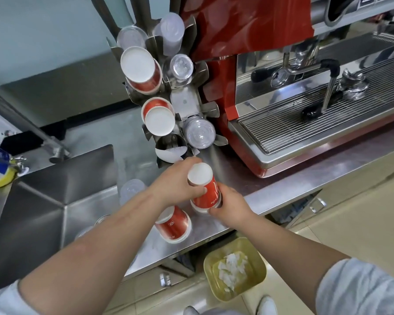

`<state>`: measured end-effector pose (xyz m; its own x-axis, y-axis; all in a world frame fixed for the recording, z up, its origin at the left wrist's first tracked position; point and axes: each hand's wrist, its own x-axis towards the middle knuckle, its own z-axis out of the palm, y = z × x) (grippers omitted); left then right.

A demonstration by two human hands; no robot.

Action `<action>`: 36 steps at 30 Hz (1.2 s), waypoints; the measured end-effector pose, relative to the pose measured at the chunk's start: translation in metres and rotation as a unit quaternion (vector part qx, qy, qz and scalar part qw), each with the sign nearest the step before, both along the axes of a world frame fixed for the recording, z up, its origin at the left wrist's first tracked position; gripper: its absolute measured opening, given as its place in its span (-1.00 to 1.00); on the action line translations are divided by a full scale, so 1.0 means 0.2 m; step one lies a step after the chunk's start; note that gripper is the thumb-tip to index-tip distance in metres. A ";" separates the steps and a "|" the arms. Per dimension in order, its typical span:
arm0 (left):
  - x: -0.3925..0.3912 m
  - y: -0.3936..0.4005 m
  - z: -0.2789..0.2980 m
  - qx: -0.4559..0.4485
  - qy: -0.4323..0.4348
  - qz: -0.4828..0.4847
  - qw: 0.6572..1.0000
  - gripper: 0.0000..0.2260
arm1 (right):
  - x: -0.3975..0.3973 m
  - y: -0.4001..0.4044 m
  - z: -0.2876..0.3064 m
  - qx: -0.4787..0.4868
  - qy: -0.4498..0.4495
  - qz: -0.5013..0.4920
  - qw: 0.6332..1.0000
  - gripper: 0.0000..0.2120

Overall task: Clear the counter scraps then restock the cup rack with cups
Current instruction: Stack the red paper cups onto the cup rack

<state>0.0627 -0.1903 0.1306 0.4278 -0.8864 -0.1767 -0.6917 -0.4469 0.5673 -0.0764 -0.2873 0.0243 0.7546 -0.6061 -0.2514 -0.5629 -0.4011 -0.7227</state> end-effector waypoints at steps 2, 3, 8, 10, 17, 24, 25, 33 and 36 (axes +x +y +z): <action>0.00 0.00 0.00 -0.003 0.003 -0.002 1.000 -0.47 | -0.01 0.00 0.00 0.003 -0.008 0.000 1.000 -0.31; -0.01 -0.01 0.00 -0.005 0.006 -0.003 1.000 -0.45 | -0.01 0.00 0.00 0.005 -0.010 0.002 1.000 -0.31; -0.02 0.00 0.00 -0.025 -0.001 -0.007 1.000 -0.45 | -0.03 0.00 0.01 0.000 -0.024 -0.005 1.000 -0.34; -0.02 0.00 0.01 -0.032 -0.003 -0.008 0.999 -0.41 | -0.03 0.00 0.03 -0.008 -0.028 -0.003 1.000 -0.32; -0.03 0.02 0.09 -0.060 -0.024 -0.001 0.998 -0.32 | -0.05 -0.03 0.14 -0.029 -0.054 0.001 0.998 -0.30; -0.07 0.07 0.22 -0.091 -0.048 -0.010 0.995 -0.32 | -0.09 -0.04 0.24 -0.044 -0.075 0.000 0.996 -0.29; -0.08 0.07 0.24 -0.098 -0.048 -0.011 0.994 -0.31 | -0.09 -0.04 0.26 -0.044 -0.082 0.000 0.996 -0.30; -0.13 0.17 0.39 -0.155 -0.060 -0.005 0.986 -0.32 | -0.10 0.00 0.38 0.003 -0.146 0.000 0.989 -0.31; -0.14 0.23 0.44 -0.177 -0.054 0.008 0.983 -0.33 | -0.10 0.02 0.44 0.016 -0.163 0.008 0.986 -0.31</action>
<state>0.0343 -0.1449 0.2178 0.4416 -0.8771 0.1890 -0.7507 -0.2458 0.6132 -0.0963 -0.2843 0.1130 0.8085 -0.5884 -0.0127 -0.2921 -0.3824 -0.8766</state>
